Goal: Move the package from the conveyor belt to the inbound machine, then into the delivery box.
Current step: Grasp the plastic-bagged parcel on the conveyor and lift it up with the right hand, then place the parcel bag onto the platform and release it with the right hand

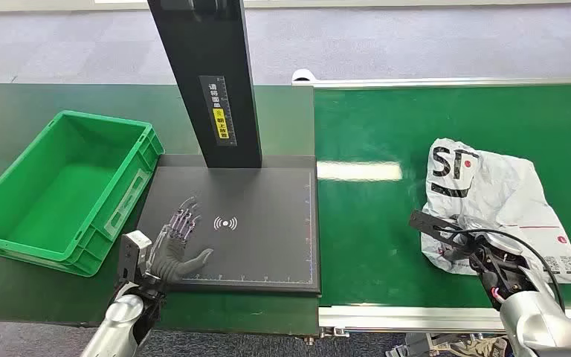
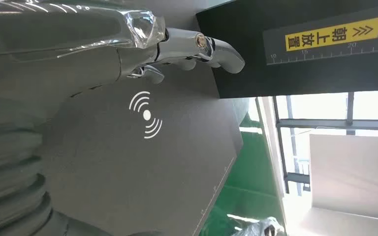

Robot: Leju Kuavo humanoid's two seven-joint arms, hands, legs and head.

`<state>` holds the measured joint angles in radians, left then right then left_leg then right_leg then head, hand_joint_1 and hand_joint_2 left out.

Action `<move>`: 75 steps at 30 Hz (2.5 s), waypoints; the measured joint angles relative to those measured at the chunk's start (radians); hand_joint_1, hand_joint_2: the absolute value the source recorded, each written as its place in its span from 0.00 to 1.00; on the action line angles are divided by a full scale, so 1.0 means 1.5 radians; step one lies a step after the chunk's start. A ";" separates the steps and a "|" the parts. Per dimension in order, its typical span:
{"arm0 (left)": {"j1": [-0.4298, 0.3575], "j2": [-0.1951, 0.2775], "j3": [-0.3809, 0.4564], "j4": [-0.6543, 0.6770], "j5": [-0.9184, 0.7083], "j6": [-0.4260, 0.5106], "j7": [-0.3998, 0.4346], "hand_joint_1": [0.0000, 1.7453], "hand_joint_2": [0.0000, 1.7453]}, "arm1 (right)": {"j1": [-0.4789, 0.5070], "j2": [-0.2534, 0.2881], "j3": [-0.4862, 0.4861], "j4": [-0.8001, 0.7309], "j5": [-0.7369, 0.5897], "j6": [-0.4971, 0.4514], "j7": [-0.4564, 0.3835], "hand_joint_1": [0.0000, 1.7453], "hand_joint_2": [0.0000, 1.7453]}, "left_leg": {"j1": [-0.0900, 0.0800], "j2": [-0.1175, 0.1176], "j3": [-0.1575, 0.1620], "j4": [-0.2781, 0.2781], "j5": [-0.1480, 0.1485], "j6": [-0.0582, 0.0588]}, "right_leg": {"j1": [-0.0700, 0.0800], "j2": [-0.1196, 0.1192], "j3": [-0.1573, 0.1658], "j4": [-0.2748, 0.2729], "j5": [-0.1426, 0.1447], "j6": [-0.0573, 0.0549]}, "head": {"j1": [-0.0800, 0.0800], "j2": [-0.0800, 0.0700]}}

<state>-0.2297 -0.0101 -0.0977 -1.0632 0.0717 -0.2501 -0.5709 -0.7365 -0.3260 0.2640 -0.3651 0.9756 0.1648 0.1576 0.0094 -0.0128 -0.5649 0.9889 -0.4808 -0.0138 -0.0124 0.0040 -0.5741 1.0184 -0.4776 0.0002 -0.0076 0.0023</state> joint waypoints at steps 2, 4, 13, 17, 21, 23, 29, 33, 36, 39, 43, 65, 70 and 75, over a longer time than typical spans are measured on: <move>0.000 0.000 0.000 0.000 0.000 0.000 0.000 0.00 1.00 | -0.001 0.001 0.000 0.000 0.000 0.001 -0.003 1.00 1.00 | 0.000 0.000 0.000 0.000 0.000 0.000 | 0.000 0.000 0.000 0.000 0.000 0.000 | 0.000 0.000; 0.000 0.001 0.000 0.000 0.000 0.000 0.001 0.00 1.00 | -0.004 0.003 0.001 0.001 0.001 0.006 -0.016 1.00 1.00 | 0.000 0.000 0.000 0.000 0.000 0.000 | 0.000 0.000 0.000 0.000 0.000 0.000 | 0.000 0.000; 0.015 0.007 0.004 -0.027 -0.005 0.020 0.001 0.00 1.00 | 0.008 0.028 0.001 -0.019 -0.031 -0.056 -0.165 1.00 1.00 | 0.000 0.001 0.001 0.000 0.000 0.000 | 0.000 0.001 0.000 0.000 0.000 0.000 | 0.000 0.000; 0.024 0.008 0.009 -0.057 -0.072 0.132 -0.014 0.00 1.00 | 0.031 0.043 -0.002 -0.080 -0.072 -0.126 -0.262 1.00 1.00 | 0.000 0.000 0.000 0.000 0.000 0.000 | 0.000 0.000 0.000 0.000 0.000 0.000 | 0.000 0.000; 0.037 0.003 0.011 -0.110 -0.103 0.222 -0.048 0.00 1.00 | 0.067 0.053 -0.005 -0.185 -0.068 -0.237 -0.292 1.00 1.00 | 0.000 0.000 0.000 0.000 0.000 0.000 | 0.000 0.000 0.000 0.000 0.000 0.000 | 0.000 0.000; 0.044 0.000 0.010 -0.137 -0.100 0.251 -0.067 0.00 1.00 | 0.092 0.058 -0.005 -0.252 -0.065 -0.301 -0.312 1.00 1.00 | 0.000 0.000 0.000 0.000 0.000 0.000 | 0.000 0.000 0.000 0.000 0.000 0.000 | 0.000 0.000; 0.051 -0.003 0.008 -0.190 -0.086 0.295 -0.085 0.00 1.00 | 0.169 0.079 -0.004 -0.449 -0.081 -0.422 -0.354 1.00 1.00 | 0.000 0.000 0.000 0.000 0.000 0.000 | 0.000 0.000 0.000 0.000 0.000 0.000 | 0.000 0.000; 0.049 -0.003 0.004 -0.203 -0.073 0.307 -0.085 0.00 1.00 | 0.200 0.098 0.020 -0.540 -0.082 -0.455 -0.385 1.00 1.00 | 0.000 0.001 0.000 0.000 0.000 0.000 | 0.001 0.001 0.000 0.000 0.000 0.000 | 0.000 0.000; 0.043 -0.003 0.000 -0.206 -0.065 0.311 -0.085 0.00 1.00 | 0.207 0.114 0.062 -0.582 -0.071 -0.453 -0.402 1.00 1.00 | 0.000 0.001 0.001 0.000 0.000 0.000 | 0.001 0.001 0.000 0.000 0.000 0.000 | 0.000 0.000; 0.034 -0.003 -0.002 -0.206 -0.059 0.310 -0.085 0.00 1.00 | 0.209 0.131 0.129 -0.597 -0.046 -0.416 -0.411 1.00 1.00 | 0.000 0.001 0.001 0.000 0.000 0.000 | 0.001 0.001 0.000 0.000 0.000 0.000 | 0.000 0.000; 0.017 -0.004 -0.003 -0.201 -0.046 0.306 -0.085 0.00 1.00 | 0.198 0.153 0.228 -0.577 -0.009 -0.365 -0.410 1.00 1.00 | 0.000 0.001 0.001 0.000 0.000 0.000 | 0.001 0.001 0.000 0.000 0.000 0.000 | 0.000 0.000; -0.045 -0.011 -0.037 -0.135 -0.027 0.264 -0.085 0.00 1.00 | 0.064 0.311 0.514 -0.183 0.097 -0.327 -0.374 1.00 1.00 | 0.000 0.001 0.002 0.000 0.000 0.000 | 0.001 0.001 0.000 0.000 0.000 0.000 | 0.000 0.000; -0.053 -0.013 -0.044 -0.121 -0.026 0.263 -0.085 0.00 1.00 | 0.052 0.335 0.534 -0.139 0.083 -0.371 -0.361 0.00 1.00 | 0.000 0.002 0.002 0.000 0.000 0.000 | 0.001 0.001 0.001 0.000 0.000 0.000 | 0.000 0.000; -0.057 -0.015 -0.050 -0.111 -0.026 0.262 -0.085 0.00 1.00 | 0.048 0.342 0.524 -0.131 0.031 -0.388 -0.364 0.00 1.00 | 0.000 0.002 0.002 0.000 0.000 0.000 | 0.001 0.001 0.001 0.000 0.000 0.000 | 0.000 0.000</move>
<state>-0.3155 -0.0323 -0.1734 -1.2303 0.0332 0.1431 -0.6983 -0.6640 0.1868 1.0494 -0.5609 1.0218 -0.4177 -0.3886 0.0098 -0.0105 -0.5615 0.9886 -0.4804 -0.0142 -0.0114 0.0060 -0.5725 1.0189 -0.4775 0.0000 -0.0072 0.0023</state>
